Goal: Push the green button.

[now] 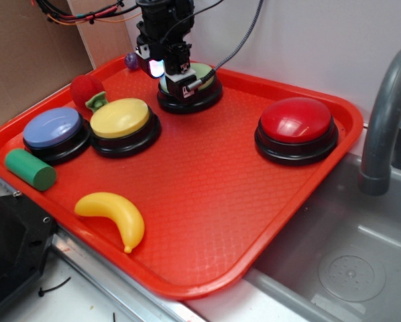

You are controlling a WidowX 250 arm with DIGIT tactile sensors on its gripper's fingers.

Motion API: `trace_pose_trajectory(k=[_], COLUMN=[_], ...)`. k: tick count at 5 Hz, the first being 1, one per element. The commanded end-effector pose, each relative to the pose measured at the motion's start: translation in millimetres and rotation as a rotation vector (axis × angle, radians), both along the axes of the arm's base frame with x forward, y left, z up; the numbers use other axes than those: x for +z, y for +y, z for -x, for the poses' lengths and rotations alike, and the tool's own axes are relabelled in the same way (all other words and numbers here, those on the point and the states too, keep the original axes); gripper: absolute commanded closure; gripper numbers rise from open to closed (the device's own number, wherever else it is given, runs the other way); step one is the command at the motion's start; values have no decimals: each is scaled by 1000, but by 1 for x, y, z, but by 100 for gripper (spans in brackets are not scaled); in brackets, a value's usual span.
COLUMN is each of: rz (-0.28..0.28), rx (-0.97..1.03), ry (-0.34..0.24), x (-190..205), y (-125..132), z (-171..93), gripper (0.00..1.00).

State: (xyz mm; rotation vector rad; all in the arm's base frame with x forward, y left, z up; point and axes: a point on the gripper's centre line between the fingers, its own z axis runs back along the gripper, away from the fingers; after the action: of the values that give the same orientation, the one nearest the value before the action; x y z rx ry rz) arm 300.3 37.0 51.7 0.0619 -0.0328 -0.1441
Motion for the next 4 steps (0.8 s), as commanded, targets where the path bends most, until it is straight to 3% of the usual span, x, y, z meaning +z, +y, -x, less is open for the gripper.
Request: trace_pose_trajectory(k=[1,4], rz=[1,-16], rx=[87,141], ry=[-135,-108], x=[101,113], y=[11,10], z=[17,22], gripper=[0,0])
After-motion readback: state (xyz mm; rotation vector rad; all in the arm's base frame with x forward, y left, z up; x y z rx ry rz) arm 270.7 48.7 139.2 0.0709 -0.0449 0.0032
